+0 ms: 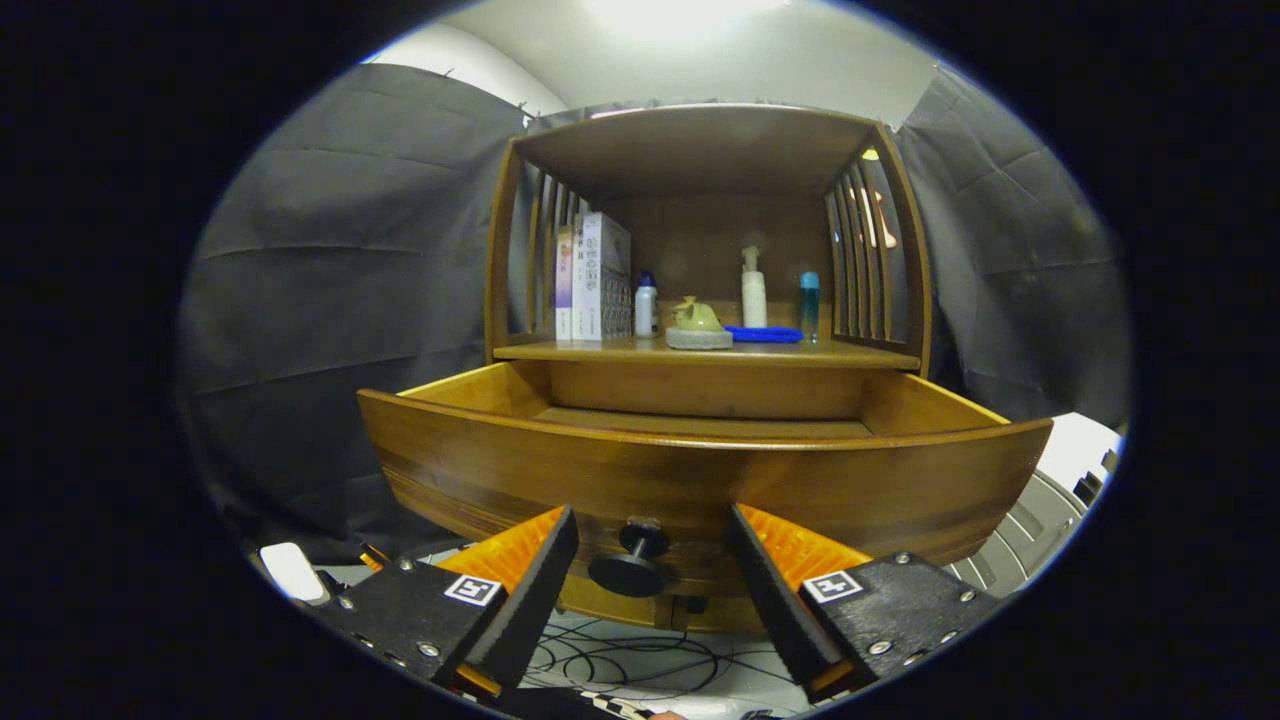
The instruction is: Pull open the drawer, take out the items inside it, and place them on the countertop above the cabinet.
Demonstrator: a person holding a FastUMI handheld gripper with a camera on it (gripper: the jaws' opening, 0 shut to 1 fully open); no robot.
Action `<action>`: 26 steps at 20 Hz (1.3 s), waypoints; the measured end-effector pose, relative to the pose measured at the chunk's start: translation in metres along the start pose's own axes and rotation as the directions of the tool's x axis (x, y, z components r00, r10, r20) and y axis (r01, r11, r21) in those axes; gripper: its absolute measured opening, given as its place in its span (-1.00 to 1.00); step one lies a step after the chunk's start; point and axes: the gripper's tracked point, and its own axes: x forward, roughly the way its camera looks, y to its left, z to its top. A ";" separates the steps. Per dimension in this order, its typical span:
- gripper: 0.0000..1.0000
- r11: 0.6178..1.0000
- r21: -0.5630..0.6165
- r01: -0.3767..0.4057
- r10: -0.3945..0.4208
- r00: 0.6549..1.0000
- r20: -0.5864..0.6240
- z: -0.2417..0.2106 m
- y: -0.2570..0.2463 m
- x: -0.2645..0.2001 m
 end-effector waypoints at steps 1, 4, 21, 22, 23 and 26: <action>0.86 1.000 -0.005 0.010 -0.010 1.000 0.002 0.000 -0.001 0.002; 0.85 0.999 0.010 0.036 -0.036 0.999 0.005 0.001 -0.002 0.003; 0.81 0.992 0.083 0.091 -0.092 0.996 0.008 0.029 -0.008 0.061; 0.80 0.991 0.092 0.094 -0.093 0.996 -0.017 0.026 -0.010 0.068; 0.80 0.991 0.091 0.102 -0.103 0.995 0.006 0.031 -0.010 0.068; 0.79 0.989 0.080 0.125 -0.125 0.992 -0.003 0.032 -0.012 0.076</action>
